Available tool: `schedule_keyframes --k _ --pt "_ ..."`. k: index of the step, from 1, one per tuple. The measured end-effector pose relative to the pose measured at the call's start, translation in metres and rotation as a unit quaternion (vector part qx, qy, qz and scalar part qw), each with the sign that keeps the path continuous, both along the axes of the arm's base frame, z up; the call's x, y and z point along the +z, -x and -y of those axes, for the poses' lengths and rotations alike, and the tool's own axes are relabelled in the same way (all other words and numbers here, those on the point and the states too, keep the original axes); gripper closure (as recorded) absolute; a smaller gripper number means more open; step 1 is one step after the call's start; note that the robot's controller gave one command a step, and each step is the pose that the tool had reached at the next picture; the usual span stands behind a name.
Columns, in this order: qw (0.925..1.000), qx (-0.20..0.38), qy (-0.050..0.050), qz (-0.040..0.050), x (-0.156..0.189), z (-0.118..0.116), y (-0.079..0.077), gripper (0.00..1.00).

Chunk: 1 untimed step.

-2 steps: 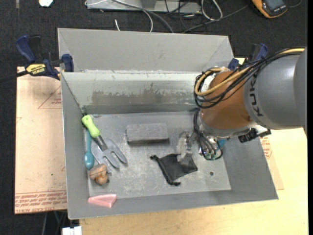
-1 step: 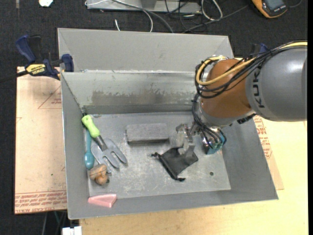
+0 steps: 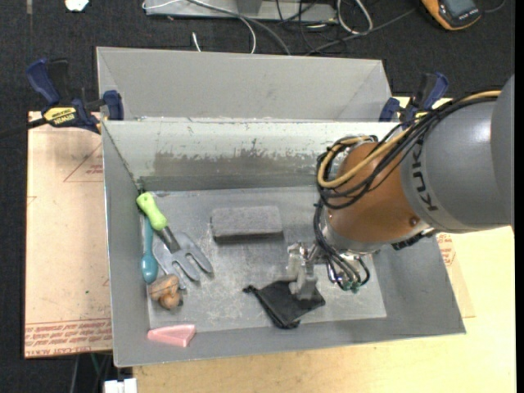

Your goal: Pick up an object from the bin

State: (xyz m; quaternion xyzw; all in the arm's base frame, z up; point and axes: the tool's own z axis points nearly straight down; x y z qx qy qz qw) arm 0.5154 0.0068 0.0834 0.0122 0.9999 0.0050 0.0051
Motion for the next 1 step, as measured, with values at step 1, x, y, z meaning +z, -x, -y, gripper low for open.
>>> schedule_keyframes --k 1 --pt "0.9999 0.015 0.001 0.0028 0.0709 -0.0044 -0.0065 1.00"
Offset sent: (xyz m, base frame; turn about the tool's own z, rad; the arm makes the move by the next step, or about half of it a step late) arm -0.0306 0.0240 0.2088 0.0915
